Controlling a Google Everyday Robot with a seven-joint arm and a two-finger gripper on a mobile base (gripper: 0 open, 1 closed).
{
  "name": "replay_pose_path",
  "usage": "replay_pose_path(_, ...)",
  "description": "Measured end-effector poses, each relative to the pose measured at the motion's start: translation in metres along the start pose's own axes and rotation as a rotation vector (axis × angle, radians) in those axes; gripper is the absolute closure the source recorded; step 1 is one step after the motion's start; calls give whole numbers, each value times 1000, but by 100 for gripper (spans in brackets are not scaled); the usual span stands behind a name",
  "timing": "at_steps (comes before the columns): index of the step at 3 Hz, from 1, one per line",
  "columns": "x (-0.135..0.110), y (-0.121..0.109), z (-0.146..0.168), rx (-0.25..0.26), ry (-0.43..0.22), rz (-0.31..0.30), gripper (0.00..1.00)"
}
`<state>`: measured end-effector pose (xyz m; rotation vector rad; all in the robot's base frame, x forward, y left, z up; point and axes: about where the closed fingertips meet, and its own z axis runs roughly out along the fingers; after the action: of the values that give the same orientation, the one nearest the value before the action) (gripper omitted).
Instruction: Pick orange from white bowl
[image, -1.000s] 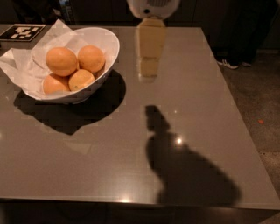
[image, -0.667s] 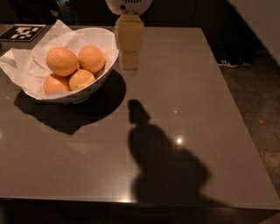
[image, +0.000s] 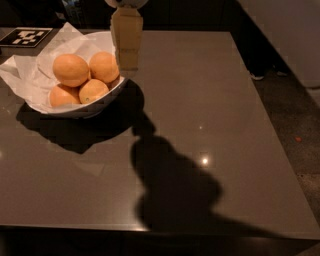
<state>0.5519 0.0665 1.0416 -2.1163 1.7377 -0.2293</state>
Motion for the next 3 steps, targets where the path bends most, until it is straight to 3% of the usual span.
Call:
replay_pose_path(1,-29,-28,20,-11,-5,-26,0)
replay_pose_path(3,-70,-61,79,-76,-28,-33,0)
